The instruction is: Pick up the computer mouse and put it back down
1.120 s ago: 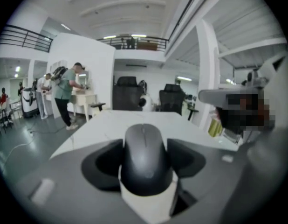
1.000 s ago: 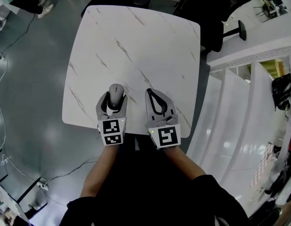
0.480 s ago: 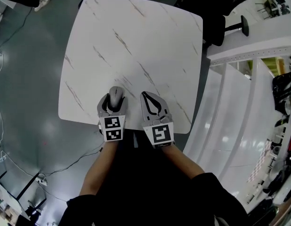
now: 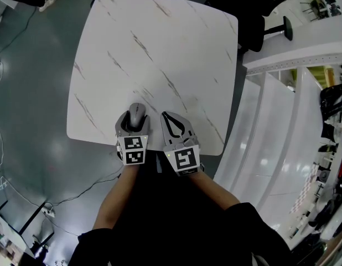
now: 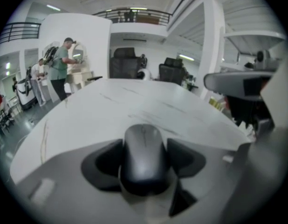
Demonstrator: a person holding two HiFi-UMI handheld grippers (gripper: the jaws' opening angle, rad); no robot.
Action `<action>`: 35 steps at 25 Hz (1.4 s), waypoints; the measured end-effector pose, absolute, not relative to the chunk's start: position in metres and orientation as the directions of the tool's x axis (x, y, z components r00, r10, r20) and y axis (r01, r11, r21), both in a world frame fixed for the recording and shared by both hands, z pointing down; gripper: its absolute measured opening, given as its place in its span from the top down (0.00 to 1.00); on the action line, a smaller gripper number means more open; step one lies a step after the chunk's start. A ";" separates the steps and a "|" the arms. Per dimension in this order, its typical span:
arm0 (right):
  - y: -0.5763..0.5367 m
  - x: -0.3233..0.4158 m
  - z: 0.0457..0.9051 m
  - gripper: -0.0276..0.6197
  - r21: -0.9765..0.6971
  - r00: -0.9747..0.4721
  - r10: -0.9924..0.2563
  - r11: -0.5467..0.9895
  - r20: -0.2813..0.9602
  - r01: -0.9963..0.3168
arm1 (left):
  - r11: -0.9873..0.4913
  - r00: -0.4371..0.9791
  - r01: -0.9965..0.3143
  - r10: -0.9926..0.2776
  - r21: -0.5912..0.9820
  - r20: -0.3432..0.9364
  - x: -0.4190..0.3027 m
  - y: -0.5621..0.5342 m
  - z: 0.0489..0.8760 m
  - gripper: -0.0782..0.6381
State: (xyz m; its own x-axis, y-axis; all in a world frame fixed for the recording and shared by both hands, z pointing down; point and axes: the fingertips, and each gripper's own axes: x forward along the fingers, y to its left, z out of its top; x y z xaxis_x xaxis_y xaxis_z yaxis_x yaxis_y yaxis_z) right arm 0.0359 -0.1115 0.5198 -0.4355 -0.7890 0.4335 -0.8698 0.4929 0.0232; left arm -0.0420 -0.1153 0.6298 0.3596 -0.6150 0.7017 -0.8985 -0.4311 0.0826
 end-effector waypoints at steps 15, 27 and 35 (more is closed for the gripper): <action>-0.110 0.035 0.509 0.93 0.021 -0.448 -0.791 0.501 0.416 -0.865 | -0.431 0.359 -0.900 -0.662 0.057 0.658 -0.043 -0.123 0.620 0.30; -0.126 0.042 0.472 0.93 0.066 -0.444 -0.837 0.488 0.321 -0.871 | -0.467 0.417 -0.884 -0.809 -0.023 0.415 -0.049 -0.151 0.505 0.88; -0.136 0.059 0.414 0.93 0.114 -0.409 -0.889 0.437 0.204 -0.892 | -0.502 0.477 -0.863 -0.843 -0.046 0.250 -0.034 -0.154 0.408 0.88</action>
State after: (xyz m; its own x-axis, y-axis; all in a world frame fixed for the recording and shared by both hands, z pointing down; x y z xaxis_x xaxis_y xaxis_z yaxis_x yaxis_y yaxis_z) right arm 0.0595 -0.1357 0.4136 -0.4094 -0.8893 0.2038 -0.8923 0.4369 0.1138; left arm -0.0340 -0.1542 0.4084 0.4770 -0.8427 0.2497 -0.8635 -0.5023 -0.0459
